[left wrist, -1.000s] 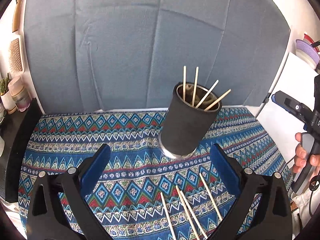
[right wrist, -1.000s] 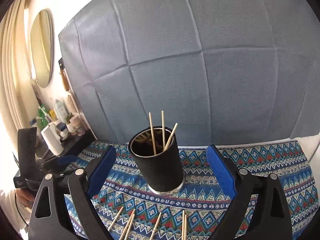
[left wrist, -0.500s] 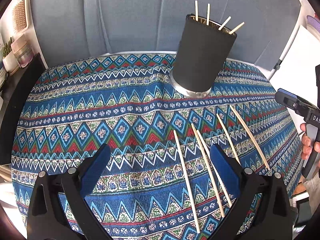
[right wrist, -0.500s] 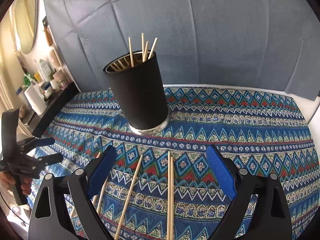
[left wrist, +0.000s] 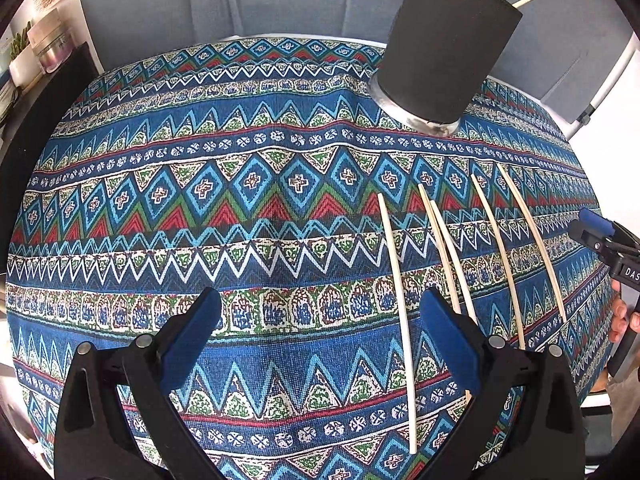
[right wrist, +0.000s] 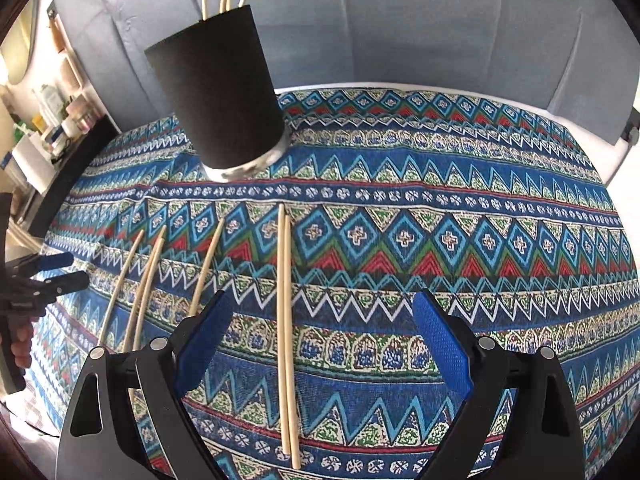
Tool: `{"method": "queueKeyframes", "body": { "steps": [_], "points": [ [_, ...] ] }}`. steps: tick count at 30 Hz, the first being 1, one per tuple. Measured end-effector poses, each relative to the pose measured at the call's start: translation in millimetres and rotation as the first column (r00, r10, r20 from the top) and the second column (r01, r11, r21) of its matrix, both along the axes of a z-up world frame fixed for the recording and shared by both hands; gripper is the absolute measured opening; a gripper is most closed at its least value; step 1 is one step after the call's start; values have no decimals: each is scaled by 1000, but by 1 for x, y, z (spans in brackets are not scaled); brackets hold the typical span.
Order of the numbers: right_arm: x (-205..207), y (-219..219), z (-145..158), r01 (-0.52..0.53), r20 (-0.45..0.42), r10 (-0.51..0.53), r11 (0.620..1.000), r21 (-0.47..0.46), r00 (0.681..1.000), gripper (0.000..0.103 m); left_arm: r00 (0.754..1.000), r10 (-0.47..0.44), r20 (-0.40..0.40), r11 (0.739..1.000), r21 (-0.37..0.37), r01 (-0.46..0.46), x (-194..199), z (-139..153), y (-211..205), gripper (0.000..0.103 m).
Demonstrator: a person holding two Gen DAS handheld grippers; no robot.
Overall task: Organize utensils
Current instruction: 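Move both open tools down toward the sticks lying on the cloth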
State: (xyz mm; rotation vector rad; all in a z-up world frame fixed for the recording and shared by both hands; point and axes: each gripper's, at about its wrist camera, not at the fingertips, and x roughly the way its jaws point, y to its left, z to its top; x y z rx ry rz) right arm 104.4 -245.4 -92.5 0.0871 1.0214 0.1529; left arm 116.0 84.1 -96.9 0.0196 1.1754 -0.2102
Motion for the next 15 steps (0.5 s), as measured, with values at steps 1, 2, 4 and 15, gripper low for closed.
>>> {"method": "queueKeyframes", "body": {
  "steps": [1, 2, 4, 15],
  "points": [
    [1, -1, -3, 4, -13, -4, 1000, -10, 1000, 86, 1000, 4, -4, 1000, 12, -4, 0, -2, -1, 97],
    [-1, -2, -6, 8, -23, -8, 1000, -21, 1000, 86, 1000, 5, -8, 1000, 19, -5, 0, -3, -3, 97],
    [-1, -5, -11, 11, -41, -12, 1000, -25, 999, 86, 1000, 4, -24, 1000, 23, -4, 1, -7, -5, 97],
    [2, -7, -28, -17, -125, 8, 997, -72, 992, 79, 998, 2, -56, 999, 48, 0, 5, -20, -11, 97]
  ]
}}
